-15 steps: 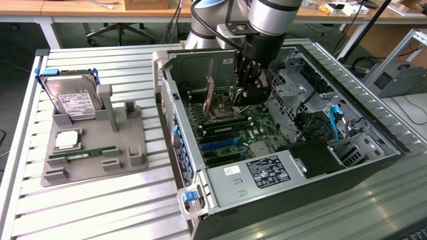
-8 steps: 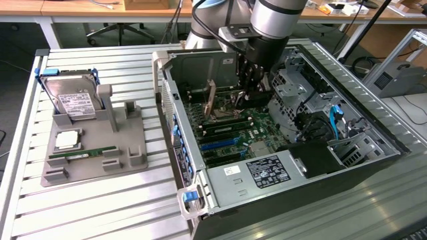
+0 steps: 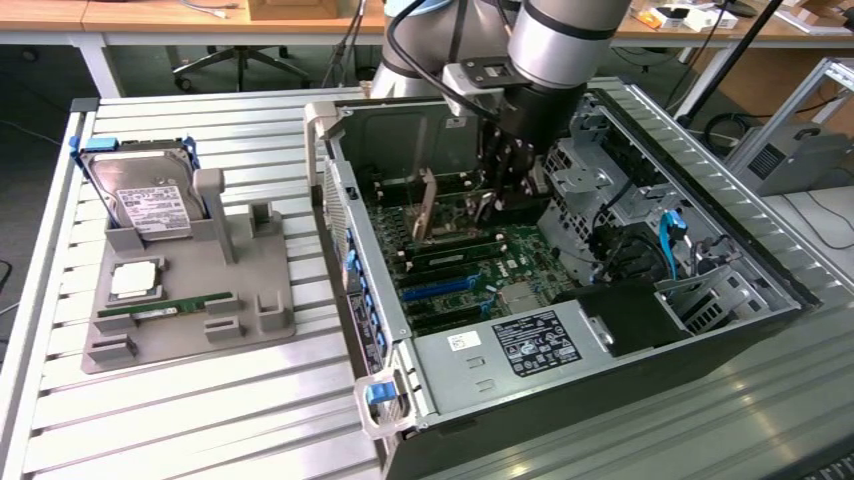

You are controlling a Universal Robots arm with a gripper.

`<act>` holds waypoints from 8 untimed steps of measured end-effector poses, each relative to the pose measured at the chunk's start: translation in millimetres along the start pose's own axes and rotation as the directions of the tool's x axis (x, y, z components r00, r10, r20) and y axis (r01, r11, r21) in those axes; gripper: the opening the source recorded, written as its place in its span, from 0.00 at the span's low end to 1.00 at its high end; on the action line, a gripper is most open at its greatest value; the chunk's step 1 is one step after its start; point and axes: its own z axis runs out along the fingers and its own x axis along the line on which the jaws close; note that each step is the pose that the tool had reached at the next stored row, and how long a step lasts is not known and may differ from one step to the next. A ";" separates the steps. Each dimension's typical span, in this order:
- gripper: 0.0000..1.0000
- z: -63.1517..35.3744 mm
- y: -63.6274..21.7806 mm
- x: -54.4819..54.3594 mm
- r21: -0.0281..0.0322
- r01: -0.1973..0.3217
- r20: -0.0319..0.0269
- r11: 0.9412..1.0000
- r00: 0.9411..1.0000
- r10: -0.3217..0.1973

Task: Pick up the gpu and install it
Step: 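Insert the gpu into the slot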

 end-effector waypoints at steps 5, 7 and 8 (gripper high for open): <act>0.30 0.1 -0.2 9.3 0.000 0.000 0.000 1.000 1.000 0.000; 0.30 0.1 -0.3 12.3 0.000 0.000 0.000 1.000 1.000 0.000; 0.30 0.1 -0.3 13.3 0.000 0.000 0.000 1.000 1.000 0.000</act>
